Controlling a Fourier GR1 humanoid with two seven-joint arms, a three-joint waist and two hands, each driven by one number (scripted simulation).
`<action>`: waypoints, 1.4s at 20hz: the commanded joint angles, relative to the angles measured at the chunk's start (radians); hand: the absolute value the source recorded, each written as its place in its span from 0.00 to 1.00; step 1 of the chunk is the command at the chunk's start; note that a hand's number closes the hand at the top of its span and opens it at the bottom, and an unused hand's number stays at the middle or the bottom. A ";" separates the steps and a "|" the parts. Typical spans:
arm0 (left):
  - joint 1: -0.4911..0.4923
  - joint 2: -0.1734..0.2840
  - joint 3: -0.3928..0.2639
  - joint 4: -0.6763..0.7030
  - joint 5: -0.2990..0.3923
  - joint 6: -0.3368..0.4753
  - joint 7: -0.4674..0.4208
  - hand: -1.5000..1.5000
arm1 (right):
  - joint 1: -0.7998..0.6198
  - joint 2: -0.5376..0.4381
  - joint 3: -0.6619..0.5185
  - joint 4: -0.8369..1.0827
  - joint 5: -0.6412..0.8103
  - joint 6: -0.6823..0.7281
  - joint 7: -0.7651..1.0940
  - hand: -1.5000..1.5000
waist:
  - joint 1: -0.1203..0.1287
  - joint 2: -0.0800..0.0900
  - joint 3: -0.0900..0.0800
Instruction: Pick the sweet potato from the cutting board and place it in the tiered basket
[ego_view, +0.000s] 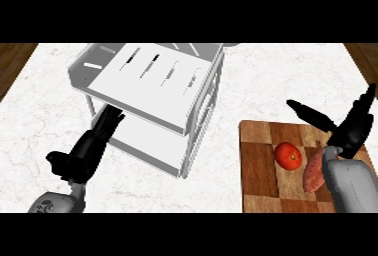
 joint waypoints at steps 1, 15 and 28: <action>0.042 0.001 0.001 0.054 -0.001 -0.016 -0.027 0.50 | 0.005 -0.139 0.100 -0.009 0.162 0.032 0.253 0.00 | -0.013 0.000 -0.013; 0.022 -0.008 0.000 0.040 -0.013 0.000 0.012 0.50 | -0.126 -0.387 0.388 -0.091 0.206 0.824 1.021 0.00 | -0.007 -0.004 -0.016; 0.029 -0.011 0.028 0.073 0.000 -0.033 -0.020 0.50 | -0.171 -0.451 0.373 -0.229 0.201 0.909 1.315 0.00 | -0.025 0.002 -0.010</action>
